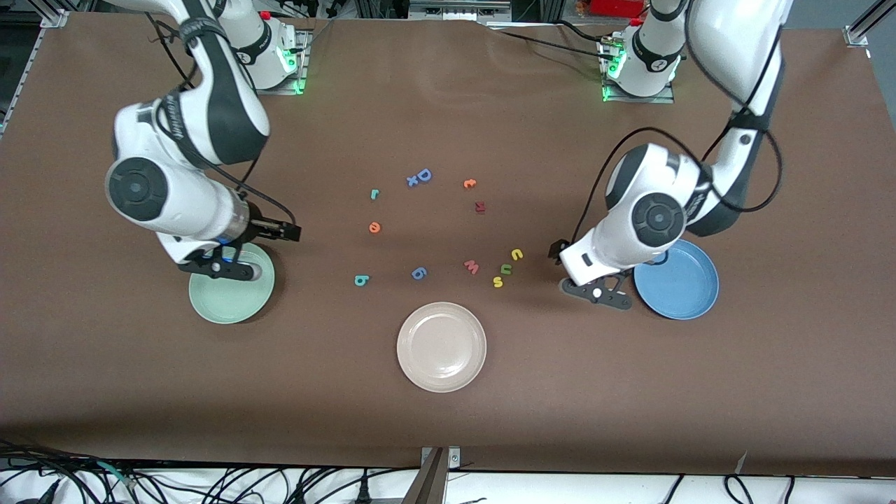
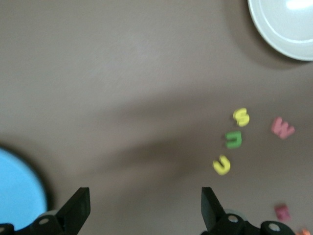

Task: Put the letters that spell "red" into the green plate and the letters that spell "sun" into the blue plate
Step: 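Move the left gripper and the right gripper toward the scattered letters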

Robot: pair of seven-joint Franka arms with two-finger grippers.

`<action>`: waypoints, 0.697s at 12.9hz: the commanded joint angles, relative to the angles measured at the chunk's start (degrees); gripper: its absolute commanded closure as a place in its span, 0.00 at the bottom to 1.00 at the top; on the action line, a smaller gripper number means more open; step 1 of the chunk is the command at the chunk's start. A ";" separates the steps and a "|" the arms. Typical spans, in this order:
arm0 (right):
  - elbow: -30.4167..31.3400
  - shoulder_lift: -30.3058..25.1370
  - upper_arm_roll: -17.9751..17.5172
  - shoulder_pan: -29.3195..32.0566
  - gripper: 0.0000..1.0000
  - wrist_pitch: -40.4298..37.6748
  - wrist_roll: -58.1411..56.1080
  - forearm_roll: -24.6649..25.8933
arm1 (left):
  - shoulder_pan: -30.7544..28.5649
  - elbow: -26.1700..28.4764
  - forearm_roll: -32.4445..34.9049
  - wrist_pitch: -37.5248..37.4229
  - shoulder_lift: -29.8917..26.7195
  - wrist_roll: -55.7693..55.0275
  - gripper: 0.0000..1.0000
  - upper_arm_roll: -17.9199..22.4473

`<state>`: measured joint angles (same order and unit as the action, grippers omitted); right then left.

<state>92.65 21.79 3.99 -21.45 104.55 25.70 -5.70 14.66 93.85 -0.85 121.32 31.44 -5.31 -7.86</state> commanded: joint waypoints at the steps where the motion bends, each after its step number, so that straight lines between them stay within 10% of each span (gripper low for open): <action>1: 4.00 0.62 0.40 -3.06 0.00 7.12 4.53 -0.80 | 3.43 -1.39 -1.62 6.09 4.06 0.48 0.00 0.65; 9: 25.01 -0.96 -6.80 -5.00 0.00 34.90 18.34 -0.63 | 9.50 -0.87 -0.83 15.08 10.75 -4.88 0.00 0.74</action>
<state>112.05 23.30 -2.22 -25.83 134.45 42.80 -5.80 22.51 93.75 -0.85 136.24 41.40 -8.85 -7.95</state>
